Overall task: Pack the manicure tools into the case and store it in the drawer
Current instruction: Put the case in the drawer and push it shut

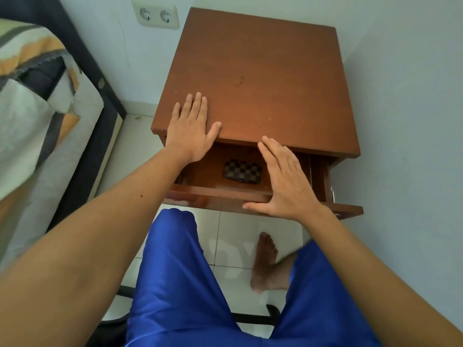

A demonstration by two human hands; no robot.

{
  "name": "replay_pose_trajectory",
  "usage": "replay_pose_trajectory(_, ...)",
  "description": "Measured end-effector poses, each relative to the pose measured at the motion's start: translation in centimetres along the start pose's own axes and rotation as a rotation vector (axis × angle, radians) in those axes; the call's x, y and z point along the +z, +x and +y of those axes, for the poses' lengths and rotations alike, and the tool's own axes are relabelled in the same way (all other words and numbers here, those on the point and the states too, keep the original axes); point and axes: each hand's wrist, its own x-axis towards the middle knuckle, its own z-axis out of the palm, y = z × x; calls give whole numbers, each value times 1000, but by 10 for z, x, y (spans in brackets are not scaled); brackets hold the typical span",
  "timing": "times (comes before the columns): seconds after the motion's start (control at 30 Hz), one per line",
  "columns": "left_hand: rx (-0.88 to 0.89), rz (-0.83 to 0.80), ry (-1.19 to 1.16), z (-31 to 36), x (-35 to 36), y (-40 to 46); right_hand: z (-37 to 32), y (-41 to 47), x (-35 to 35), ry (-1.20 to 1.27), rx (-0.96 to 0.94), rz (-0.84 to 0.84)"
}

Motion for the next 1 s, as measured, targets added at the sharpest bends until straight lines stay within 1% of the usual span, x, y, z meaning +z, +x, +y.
replay_pose_trajectory(0.07, 4, -3, 3, -1, 0, 0, 7, 10, 0, -58, 48, 36)
replay_pose_trajectory(0.2, 5, -10, 0, -1, -1, 0, 21, 34, -2, -194, 110, -20)
replay_pose_trajectory(0.27, 4, -7, -4, 0, -1, 0, 26, 41, -1, -204, 118, -26)
replay_pose_trajectory(0.53, 0, -2, 2, 0, 1, 0, 40, 61, 12, -283, 94, 171)
replay_pose_trajectory(0.63, -2, -8, 10, -1, 3, 1, 39, 66, 18, -324, 104, 210)
replay_pose_trajectory(0.83, -5, -2, 10, -2, 7, 3, 44, 67, 20, -321, 99, 212)
replay_pose_trajectory(0.93, -7, -2, 15, -3, 8, 4, 41, 67, 17, -313, 127, 183)
replay_pose_trajectory(1.0, -10, -4, 21, -2, 9, 5, 40, 70, 11, -259, 153, 157)
